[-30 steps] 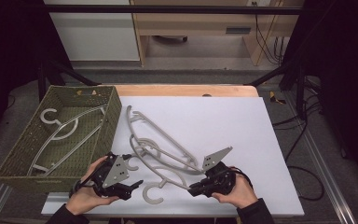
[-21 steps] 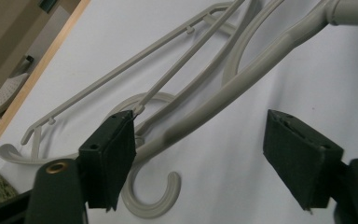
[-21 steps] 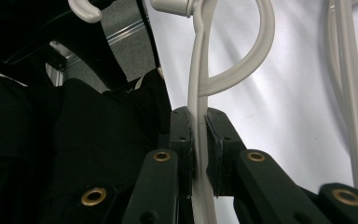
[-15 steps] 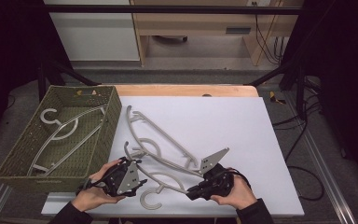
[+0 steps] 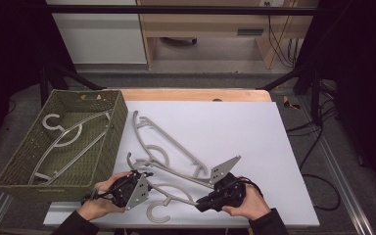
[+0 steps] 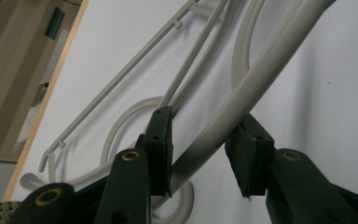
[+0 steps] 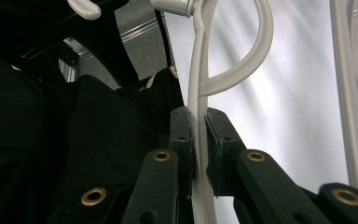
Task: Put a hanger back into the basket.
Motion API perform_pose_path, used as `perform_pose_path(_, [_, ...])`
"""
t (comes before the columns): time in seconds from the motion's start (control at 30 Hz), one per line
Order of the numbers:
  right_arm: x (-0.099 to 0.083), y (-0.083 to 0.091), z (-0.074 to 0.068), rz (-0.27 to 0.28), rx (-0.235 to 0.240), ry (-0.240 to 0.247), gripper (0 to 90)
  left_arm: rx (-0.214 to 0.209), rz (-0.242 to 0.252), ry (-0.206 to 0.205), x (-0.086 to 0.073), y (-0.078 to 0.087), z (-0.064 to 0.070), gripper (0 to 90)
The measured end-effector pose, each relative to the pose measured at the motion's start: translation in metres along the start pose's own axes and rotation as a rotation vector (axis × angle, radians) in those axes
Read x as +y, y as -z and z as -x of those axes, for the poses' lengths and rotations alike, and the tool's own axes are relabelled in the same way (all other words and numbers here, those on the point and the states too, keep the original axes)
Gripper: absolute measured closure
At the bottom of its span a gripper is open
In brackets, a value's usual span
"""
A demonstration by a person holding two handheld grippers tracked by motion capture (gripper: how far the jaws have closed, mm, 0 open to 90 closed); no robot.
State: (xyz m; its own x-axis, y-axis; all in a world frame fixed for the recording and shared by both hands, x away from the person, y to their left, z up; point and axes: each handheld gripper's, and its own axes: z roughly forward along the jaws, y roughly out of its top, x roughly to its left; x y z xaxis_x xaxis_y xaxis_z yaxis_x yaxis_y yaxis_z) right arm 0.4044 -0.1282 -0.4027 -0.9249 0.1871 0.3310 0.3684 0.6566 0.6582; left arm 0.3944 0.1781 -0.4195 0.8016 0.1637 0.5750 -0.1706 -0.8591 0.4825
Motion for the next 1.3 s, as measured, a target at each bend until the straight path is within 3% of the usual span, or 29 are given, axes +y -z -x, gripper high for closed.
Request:
perform_pose_path(0.2, [-0.001,0.002,0.001,0.022,-0.005,0.011,82.2,0.015,0.012,-0.015,0.000,0.003,0.000,64.4])
perform_pose_path(0.23, [-0.001,0.002,0.001,0.029,-0.006,0.009,82.2,0.020,0.037,0.008,0.000,0.002,0.002,64.8])
perform_pose_path(0.3, [-0.001,0.004,0.001,0.037,-0.007,0.005,82.1,0.019,0.019,-0.016,0.000,0.004,0.000,65.7])
perform_pose_path(0.33, [-0.002,0.004,0.001,0.049,-0.011,0.011,82.1,0.023,0.052,0.020,0.000,0.002,0.003,66.5])
perform_pose_path(0.37, [-0.002,0.006,0.001,0.051,-0.013,0.008,82.1,0.024,0.054,0.023,0.001,0.002,0.004,67.4])
perform_pose_path(0.4, [-0.002,0.006,0.002,0.060,-0.015,0.008,82.0,0.026,0.023,-0.012,0.001,0.005,0.002,68.4])
perform_pose_path(0.47, [-0.003,0.009,0.002,0.081,-0.035,0.016,81.9,0.028,0.024,-0.011,0.001,0.006,0.001,72.6])
perform_pose_path(0.5, [-0.003,0.010,0.002,0.092,-0.027,0.010,81.0,0.032,0.068,0.033,0.001,0.005,0.003,74.7])
perform_pose_path(0.53, [-0.004,0.011,0.002,0.091,-0.037,0.001,80.6,0.032,0.074,0.037,0.002,0.006,0.003,75.7])
perform_pose_path(0.6, [-0.004,0.011,0.003,0.099,-0.046,0.011,80.6,0.042,0.029,-0.007,0.003,0.009,0.001,75.9])
perform_pose_path(0.73, [-0.005,0.014,0.004,0.131,-0.069,0.013,80.0,0.042,0.021,-0.008,0.004,0.009,0.002,77.4])
perform_pose_path(0.8, [-0.005,0.018,0.004,0.159,-0.078,0.008,79.4,0.034,0.039,0.015,0.006,0.010,0.003,78.4])
perform_pose_path(0.83, [-0.006,0.021,0.004,0.174,-0.094,0.004,79.0,0.027,0.029,0.008,0.007,0.012,0.002,79.2])
perform_pose_path(0.97, [-0.008,0.030,0.006,0.237,-0.167,-0.018,76.5,0.012,0.057,0.059,0.012,0.014,0.003,80.8])
perform_pose_path(1.07, [-0.009,0.034,0.007,0.269,-0.229,-0.016,71.6,0.012,0.043,0.079,0.014,0.015,0.002,81.2])
perform_pose_path(1.17, [-0.010,0.037,0.008,0.329,-0.315,-0.021,64.1,0.011,0.027,0.120,0.014,0.014,0.000,81.2])
perform_pose_path(1.3, [-0.014,0.047,0.010,0.418,-0.381,-0.055,56.8,0.022,-0.002,0.186,0.013,0.014,-0.004,81.3])
